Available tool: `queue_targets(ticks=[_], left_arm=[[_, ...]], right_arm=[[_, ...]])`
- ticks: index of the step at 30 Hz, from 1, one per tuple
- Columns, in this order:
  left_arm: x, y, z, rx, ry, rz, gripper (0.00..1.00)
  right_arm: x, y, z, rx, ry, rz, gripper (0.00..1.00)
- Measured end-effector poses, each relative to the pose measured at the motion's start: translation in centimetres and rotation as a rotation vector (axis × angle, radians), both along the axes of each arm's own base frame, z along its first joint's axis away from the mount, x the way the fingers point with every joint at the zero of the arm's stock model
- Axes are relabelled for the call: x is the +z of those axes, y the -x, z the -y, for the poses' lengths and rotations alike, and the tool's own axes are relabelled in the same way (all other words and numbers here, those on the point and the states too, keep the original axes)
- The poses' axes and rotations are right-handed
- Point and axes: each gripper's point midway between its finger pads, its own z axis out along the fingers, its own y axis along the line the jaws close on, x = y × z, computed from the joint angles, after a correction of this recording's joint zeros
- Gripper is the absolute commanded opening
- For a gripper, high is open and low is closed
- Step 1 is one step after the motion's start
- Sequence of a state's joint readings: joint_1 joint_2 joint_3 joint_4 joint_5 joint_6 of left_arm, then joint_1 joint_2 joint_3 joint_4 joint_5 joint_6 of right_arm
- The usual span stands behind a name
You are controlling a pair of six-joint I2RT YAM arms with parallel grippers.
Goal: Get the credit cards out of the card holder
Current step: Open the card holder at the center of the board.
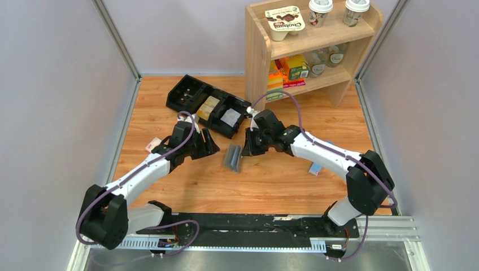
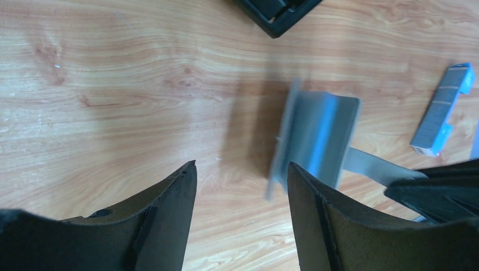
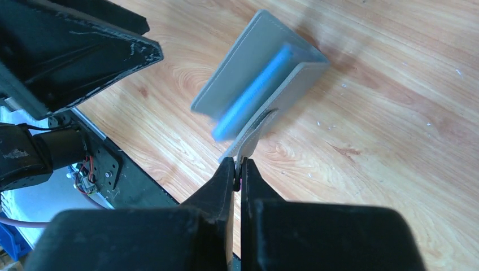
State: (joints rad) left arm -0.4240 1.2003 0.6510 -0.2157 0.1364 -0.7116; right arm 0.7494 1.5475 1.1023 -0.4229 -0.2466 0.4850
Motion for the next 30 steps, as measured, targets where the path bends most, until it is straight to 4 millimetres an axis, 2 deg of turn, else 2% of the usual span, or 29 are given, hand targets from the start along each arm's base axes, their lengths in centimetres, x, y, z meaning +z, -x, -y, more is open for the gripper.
queue_targets(ticks=[5,8,11,15,20,24,30], left_arm=[[1.6,0.4,0.0,0.001,0.032,0.032,0.66],[1.5,0.8,0.1,0.001,0.041,0.013,0.58],[1.3,1.2,0.4,-0.008,0.057,-0.006,0.53],[1.3,1.5,1.3,-0.038,0.101,-0.028,0.52],[0.0,1.7,2.4,-0.068,0.130,-0.095,0.52],[-0.9,1.7,3.4,-0.099,0.140,-0.143,0.51],[-0.6,0.5,5.6,-0.152,0.174,-0.155,0.49]], right_arm=[[-0.1,-0.4,0.6,-0.024,0.033,0.007,0.00],[-0.7,-0.9,1.6,-0.056,0.059,0.001,0.00],[-1.9,-0.9,2.7,-0.083,0.089,-0.016,0.00],[-4.2,-0.3,4.5,-0.114,0.146,-0.051,0.00],[-6.3,0.0,6.6,-0.158,0.210,-0.078,0.00],[-7.4,0.0,7.3,-0.173,0.240,-0.092,0.00],[-9.3,0.1,7.9,-0.173,0.289,-0.113,0.00]])
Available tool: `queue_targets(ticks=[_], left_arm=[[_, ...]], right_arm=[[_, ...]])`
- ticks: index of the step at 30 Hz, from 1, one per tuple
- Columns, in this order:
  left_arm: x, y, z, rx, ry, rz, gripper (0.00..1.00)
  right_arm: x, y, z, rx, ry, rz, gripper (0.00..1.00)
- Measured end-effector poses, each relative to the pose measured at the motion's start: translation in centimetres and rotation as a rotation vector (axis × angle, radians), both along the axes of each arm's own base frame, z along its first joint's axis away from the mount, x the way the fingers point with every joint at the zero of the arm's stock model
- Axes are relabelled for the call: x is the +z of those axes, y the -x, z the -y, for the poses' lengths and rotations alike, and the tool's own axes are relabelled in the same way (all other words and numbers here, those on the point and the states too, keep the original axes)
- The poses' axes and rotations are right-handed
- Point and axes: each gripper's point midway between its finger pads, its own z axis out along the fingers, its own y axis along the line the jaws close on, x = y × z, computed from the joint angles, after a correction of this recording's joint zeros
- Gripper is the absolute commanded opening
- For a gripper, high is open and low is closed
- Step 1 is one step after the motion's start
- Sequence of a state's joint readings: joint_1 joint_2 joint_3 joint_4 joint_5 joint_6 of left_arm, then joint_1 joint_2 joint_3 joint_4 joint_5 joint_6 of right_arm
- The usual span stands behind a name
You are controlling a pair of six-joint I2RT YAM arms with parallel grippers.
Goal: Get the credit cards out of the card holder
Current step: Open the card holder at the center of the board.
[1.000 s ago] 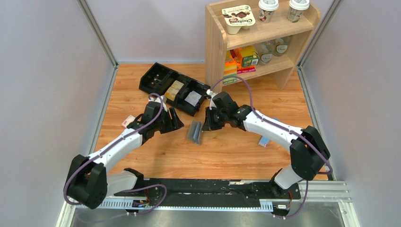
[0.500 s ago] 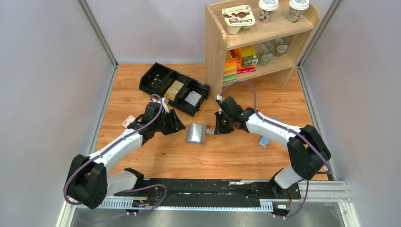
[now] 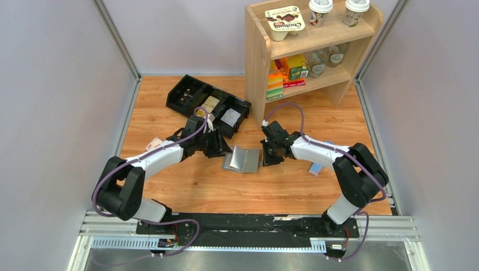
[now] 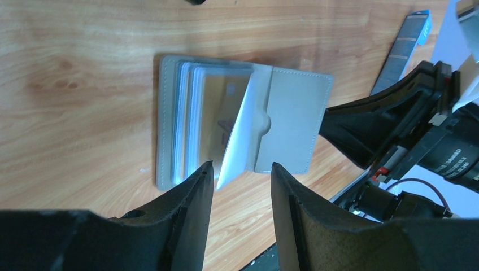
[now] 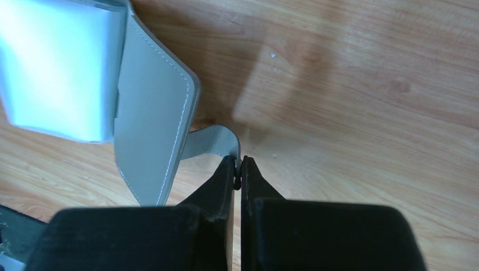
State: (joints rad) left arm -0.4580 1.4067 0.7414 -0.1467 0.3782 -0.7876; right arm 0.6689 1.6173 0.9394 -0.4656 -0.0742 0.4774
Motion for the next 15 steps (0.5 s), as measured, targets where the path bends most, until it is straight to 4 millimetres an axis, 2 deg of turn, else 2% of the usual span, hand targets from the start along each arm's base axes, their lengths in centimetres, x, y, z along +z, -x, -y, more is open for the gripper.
queue_targets(ticks=[7,13,15], left_arm=[[-1.0,-0.8,0.9,-0.020,0.004,-0.029,0.50],[-1.8,-1.0,2.4,-0.064,0.019,-0.059,0.48],[-1.8,-0.9,3.1,-0.085,0.028,-0.064,0.47]], right_arm=[[-1.3,0.0,0.4,0.008,0.031,-0.007,0.00],[-1.3,-0.1,0.3,0.015,0.027,0.003,0.00],[-1.3,-0.2,0.3,0.016,0.026,0.005,0.03]])
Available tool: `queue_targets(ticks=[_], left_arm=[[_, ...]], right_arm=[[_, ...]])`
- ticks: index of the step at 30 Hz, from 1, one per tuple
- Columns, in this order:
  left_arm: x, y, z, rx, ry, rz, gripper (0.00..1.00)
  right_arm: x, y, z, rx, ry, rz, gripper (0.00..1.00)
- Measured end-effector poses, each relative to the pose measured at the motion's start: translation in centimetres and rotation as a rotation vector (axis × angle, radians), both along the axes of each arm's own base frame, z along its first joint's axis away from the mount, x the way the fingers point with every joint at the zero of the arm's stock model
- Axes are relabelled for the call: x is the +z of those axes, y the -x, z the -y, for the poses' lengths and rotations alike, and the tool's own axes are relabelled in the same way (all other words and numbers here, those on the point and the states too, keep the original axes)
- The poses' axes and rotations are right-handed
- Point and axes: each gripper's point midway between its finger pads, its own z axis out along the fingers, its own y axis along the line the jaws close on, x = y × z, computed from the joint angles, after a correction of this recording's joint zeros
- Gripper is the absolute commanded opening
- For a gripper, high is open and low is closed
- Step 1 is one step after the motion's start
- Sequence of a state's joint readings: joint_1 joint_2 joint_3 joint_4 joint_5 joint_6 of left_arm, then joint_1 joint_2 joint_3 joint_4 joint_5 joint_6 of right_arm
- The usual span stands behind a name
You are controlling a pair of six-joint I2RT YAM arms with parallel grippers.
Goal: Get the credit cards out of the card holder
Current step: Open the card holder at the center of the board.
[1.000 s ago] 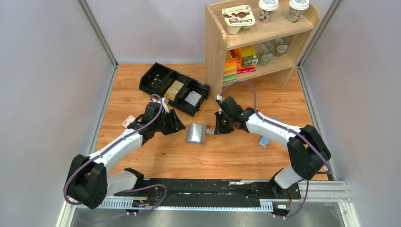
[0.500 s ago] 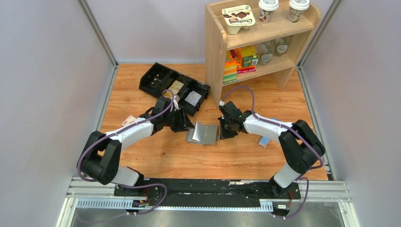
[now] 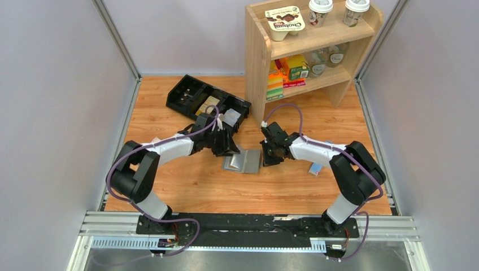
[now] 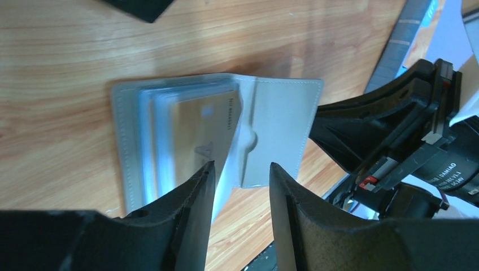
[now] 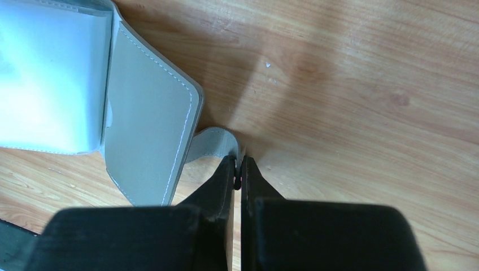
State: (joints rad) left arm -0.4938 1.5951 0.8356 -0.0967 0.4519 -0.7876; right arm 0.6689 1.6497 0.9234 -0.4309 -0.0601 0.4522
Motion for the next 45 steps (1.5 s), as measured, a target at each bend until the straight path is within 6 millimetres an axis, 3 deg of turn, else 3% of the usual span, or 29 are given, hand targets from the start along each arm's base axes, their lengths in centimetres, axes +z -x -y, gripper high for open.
queue_targets(ticks=[6,8,14,20,25,31,36,45], left_arm=[[0.9,0.5,2.1,-0.073,0.047,0.015,0.45],[1.3,0.6,2.8,-0.096,0.060,0.021,0.45],[1.9,0.5,5.3,-0.179,0.091,0.038,0.45],[1.6,0.7,7.0,-0.246,0.108,0.030,0.44],[-0.5,0.7,7.7,-0.268,0.096,-0.022,0.43],[-2.9,0.3,7.9,-0.272,0.066,-0.066,0.41],[-3.0,0.1,8.0,-0.269,0.059,-0.059,0.41],[-3.1,-0.3,7.5,-0.239,0.025,-0.039,0.40]], right_arm=[[0.2,-0.2,0.2,-0.003,0.001,0.021,0.29],[0.6,-0.2,0.3,-0.008,-0.005,0.040,0.42],[4.5,-1.8,1.0,-0.077,-0.041,0.182,0.54],[8.6,-3.6,1.2,-0.133,-0.136,0.296,0.44],[9.2,-4.0,0.4,-0.130,-0.211,0.308,0.30],[8.1,-2.6,-0.8,-0.084,-0.295,0.257,0.17],[7.4,-1.7,-2.4,-0.032,-0.371,0.210,0.14],[2.9,-0.3,-3.4,-0.016,-0.396,0.077,0.11]])
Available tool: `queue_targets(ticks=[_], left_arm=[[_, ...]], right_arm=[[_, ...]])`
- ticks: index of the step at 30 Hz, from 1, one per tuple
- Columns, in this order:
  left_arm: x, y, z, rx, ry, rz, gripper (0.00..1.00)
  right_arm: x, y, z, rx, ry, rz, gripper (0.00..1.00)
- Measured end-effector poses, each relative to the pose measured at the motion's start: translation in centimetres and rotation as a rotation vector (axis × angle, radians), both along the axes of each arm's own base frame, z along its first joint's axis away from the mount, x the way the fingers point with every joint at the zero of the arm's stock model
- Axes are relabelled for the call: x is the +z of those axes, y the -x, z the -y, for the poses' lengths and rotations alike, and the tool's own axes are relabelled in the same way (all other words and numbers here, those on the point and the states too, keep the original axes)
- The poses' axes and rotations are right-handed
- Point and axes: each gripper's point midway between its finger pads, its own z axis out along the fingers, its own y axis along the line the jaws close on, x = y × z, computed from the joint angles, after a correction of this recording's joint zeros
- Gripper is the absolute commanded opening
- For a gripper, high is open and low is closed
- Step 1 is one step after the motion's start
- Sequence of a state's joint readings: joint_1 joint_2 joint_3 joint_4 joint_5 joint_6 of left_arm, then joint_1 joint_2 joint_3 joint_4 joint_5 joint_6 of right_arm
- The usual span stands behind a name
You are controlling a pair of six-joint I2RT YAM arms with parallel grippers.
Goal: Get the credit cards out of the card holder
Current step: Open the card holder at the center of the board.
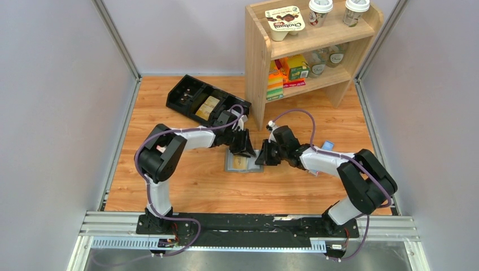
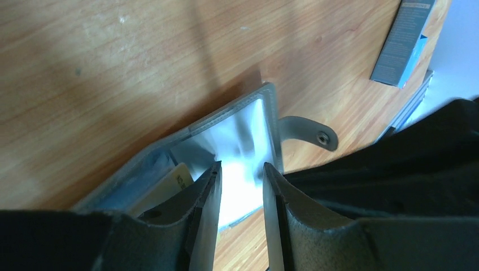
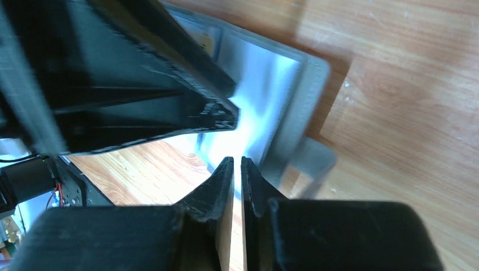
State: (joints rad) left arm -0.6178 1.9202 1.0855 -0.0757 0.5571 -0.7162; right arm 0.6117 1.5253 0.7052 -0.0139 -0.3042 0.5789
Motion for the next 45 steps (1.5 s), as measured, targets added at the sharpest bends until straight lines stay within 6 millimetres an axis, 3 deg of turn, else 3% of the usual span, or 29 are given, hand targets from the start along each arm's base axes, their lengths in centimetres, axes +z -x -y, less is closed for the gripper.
queue_targets(ticks=[12,18,23,31,45], left_arm=[[4.5,-0.6,-3.3,0.080,-0.075,0.189,0.40],[2.6,0.4,-7.1,0.116,-0.223,0.210,0.34],[0.7,1.2,-8.9,0.116,-0.312,0.194,0.31],[-0.8,1.7,-9.7,0.109,-0.358,0.180,0.28],[-1.0,1.7,-9.7,0.110,-0.352,0.183,0.26]], right_arm=[[-2.4,0.2,0.5,-0.005,0.001,-0.066,0.11],[-1.7,0.0,-0.1,-0.001,-0.038,-0.063,0.13],[-1.2,-0.2,-1.1,0.001,-0.095,-0.067,0.19],[-1.5,-0.5,-2.4,-0.005,-0.167,-0.105,0.32],[-1.9,-1.3,-4.4,-0.001,-0.237,-0.147,0.34]])
